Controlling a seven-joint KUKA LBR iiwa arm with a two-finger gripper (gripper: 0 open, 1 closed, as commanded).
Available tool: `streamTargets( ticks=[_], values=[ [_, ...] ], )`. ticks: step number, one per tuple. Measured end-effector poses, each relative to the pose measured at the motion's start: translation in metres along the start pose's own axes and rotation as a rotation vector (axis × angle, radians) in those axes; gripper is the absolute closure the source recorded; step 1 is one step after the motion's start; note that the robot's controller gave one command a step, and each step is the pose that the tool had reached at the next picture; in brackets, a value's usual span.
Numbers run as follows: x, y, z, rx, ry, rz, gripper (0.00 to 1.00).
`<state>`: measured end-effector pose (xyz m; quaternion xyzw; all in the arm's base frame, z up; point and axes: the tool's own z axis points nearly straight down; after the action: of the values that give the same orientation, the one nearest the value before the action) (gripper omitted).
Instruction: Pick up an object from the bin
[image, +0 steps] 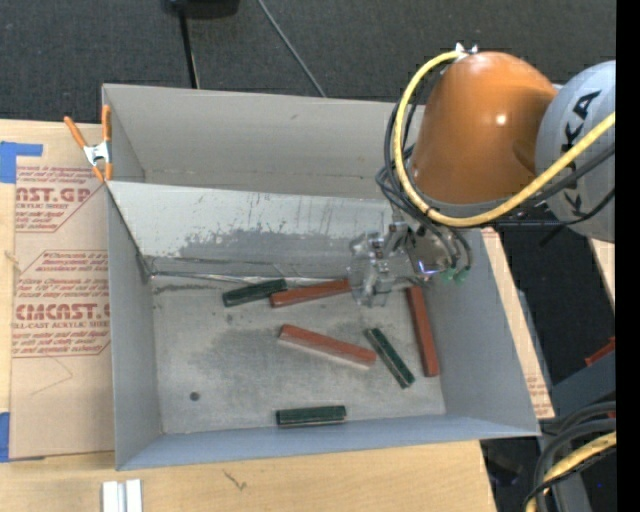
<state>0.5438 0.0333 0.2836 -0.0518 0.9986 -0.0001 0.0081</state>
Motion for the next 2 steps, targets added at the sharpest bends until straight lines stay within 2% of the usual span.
streamTargets(
  ticks=[1,2],
  values=[
    [-0.0205,-0.0173,0.1195,-0.001,0.016,0.122,0.00],
    [-0.0213,-0.0172,0.1185,-0.001,0.014,0.121,0.00]
  ],
)
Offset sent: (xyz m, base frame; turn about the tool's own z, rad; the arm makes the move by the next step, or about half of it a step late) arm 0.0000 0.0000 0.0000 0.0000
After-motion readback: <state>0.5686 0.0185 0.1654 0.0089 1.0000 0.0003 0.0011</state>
